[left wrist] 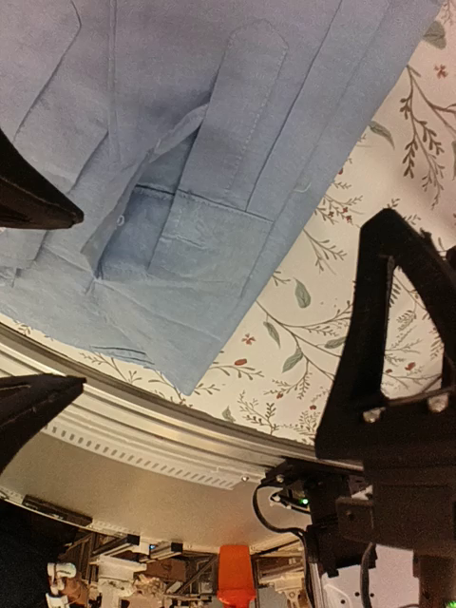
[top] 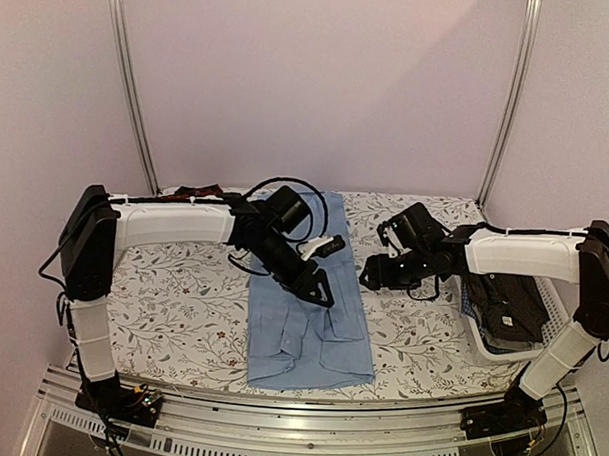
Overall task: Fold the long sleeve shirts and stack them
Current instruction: Fold the sleeve of the rectangle-folded shirt, then smooth out the rectangle-folded shirt at the center of the board.
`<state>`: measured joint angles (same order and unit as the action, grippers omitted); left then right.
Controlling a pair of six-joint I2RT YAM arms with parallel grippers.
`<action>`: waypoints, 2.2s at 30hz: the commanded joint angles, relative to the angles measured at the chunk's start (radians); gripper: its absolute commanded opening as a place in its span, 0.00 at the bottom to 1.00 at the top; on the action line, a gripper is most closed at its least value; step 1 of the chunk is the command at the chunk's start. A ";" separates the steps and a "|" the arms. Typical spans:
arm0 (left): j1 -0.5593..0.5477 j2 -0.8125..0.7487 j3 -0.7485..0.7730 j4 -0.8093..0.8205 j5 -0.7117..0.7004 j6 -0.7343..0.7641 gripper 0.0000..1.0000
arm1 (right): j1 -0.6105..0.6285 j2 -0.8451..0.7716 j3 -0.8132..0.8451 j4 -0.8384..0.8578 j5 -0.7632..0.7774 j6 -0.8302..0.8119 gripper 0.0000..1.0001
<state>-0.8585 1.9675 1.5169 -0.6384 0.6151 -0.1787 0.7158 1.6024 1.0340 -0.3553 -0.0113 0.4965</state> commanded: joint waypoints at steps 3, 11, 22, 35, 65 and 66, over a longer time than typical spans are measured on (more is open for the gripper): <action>0.077 -0.087 -0.093 0.116 -0.020 -0.095 0.45 | 0.039 0.027 0.001 0.022 -0.032 -0.013 0.65; 0.160 -0.072 -0.165 0.187 -0.108 -0.205 0.27 | 0.146 0.079 0.140 0.015 -0.030 -0.039 0.60; 0.332 0.050 -0.078 0.375 -0.137 -0.316 0.22 | 0.192 0.259 0.314 0.040 -0.169 -0.095 0.47; 0.440 0.243 -0.026 0.364 -0.171 -0.339 0.20 | 0.192 0.293 0.182 0.024 -0.218 -0.100 0.33; 0.397 0.197 0.147 0.455 -0.132 -0.323 0.19 | 0.126 0.183 0.185 0.033 -0.132 -0.019 0.29; 0.396 0.229 0.174 0.470 -0.113 -0.329 0.19 | 0.117 0.177 0.177 0.040 -0.137 -0.014 0.29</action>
<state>-0.4454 2.1044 1.6115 -0.2420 0.4503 -0.5121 0.8654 1.7992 1.2068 -0.3386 -0.1574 0.4599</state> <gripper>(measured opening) 0.188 0.290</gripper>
